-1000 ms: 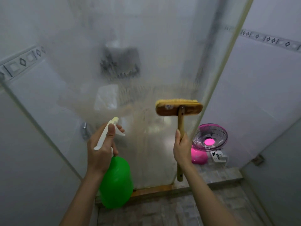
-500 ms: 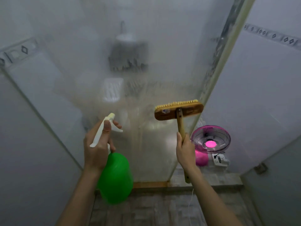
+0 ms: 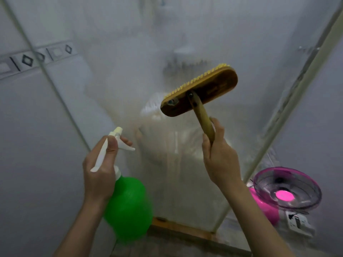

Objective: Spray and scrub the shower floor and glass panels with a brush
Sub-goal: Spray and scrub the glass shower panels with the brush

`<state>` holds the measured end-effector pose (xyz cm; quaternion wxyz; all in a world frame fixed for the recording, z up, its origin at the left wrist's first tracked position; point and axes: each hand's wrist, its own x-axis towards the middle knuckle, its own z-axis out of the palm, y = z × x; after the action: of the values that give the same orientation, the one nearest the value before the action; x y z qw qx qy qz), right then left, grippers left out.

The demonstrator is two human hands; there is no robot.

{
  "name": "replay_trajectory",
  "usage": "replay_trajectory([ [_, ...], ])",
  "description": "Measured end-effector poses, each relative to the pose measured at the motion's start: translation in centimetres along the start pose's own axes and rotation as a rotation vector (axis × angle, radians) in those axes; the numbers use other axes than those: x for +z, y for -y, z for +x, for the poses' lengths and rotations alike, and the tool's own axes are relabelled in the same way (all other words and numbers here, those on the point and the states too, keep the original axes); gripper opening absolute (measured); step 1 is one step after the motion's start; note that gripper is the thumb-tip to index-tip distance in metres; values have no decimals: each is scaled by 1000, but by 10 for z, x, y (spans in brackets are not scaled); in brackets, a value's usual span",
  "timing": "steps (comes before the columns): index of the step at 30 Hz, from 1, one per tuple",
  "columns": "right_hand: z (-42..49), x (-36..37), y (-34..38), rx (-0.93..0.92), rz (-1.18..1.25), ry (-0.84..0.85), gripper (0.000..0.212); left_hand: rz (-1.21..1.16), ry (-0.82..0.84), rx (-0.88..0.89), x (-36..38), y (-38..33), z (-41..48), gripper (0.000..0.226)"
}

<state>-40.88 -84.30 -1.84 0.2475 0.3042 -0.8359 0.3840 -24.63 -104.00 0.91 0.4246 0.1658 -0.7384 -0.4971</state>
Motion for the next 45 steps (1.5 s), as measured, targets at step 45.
replay_trajectory([
  [45, -29, 170, 46, -271, -496, -333, 60, -261, 34, 340, -69, 197, 35, 48],
])
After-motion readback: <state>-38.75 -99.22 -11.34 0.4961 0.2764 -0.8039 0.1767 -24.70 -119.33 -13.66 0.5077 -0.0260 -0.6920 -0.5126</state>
